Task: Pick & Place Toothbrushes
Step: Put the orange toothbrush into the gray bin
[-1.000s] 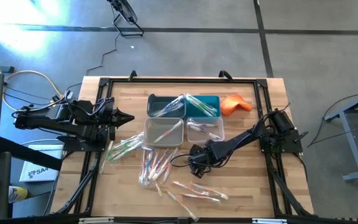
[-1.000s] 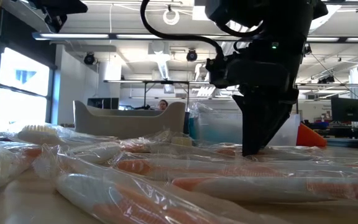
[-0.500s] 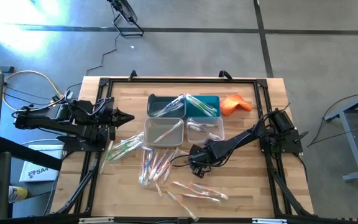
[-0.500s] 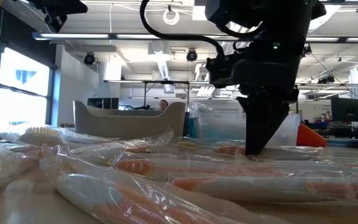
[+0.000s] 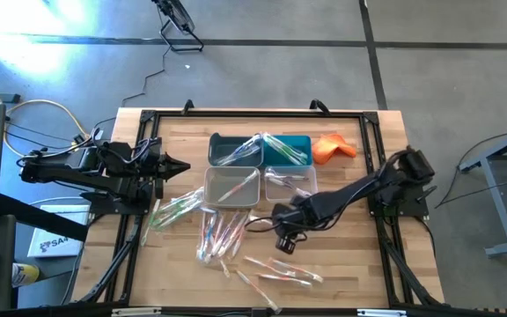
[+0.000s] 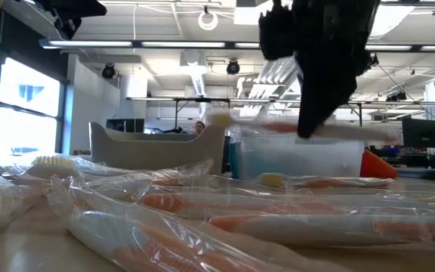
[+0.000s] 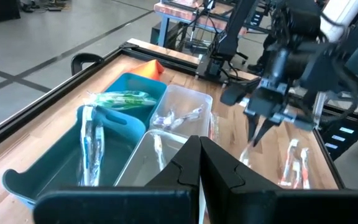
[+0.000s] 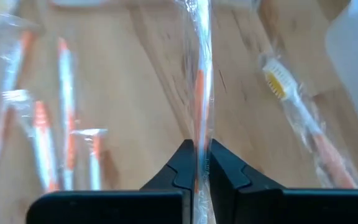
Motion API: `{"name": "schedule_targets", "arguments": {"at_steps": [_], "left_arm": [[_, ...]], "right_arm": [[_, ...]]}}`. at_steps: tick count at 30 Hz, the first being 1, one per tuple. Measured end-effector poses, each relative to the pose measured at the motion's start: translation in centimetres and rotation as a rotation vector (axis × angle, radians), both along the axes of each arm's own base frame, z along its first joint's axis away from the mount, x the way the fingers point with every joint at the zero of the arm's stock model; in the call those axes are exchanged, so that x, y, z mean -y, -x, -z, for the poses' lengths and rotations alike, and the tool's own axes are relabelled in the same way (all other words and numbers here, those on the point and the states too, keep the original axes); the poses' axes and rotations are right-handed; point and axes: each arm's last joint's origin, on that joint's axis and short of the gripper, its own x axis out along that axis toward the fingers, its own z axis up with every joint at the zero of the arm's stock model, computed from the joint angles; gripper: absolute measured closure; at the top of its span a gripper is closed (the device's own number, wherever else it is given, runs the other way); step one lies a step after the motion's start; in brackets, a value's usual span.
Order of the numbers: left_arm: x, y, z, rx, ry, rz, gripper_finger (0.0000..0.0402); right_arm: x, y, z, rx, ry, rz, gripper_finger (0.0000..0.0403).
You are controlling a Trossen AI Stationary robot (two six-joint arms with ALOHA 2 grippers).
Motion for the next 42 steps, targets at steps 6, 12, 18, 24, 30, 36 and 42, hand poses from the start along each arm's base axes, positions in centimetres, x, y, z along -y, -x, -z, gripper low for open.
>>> {"name": "schedule_targets", "arguments": {"at_steps": [6,12,18,24,30,36,42], "left_arm": [[0.0,0.0,0.0,0.001,0.001,0.004,0.0401],[0.0,0.0,0.0,0.002,0.001,0.004,0.0401],[0.0,-0.4,-0.4,0.039,0.008,0.003,0.0401],[0.1,-1.6,-1.3,0.131,-0.024,0.007,0.0401],[0.3,-3.6,-1.8,0.178,-0.066,0.009,0.0401],[0.5,-6.0,-1.8,0.220,-0.059,0.007,0.0401],[0.7,-8.6,-2.2,0.332,-0.050,0.003,0.0401]], "right_arm": [[0.9,0.8,-3.4,0.118,0.023,0.033,0.0389],[2.1,1.9,-6.8,0.243,0.065,0.051,0.0389],[3.9,3.0,-9.4,0.340,0.143,0.083,0.0389],[5.5,3.7,-11.3,0.419,0.225,0.087,0.0389],[6.9,4.0,-12.6,0.482,0.277,0.071,0.0387],[8.0,3.9,-13.3,0.524,0.322,0.060,0.0389],[9.0,3.7,-14.0,0.575,0.362,0.047,0.0389]]}}
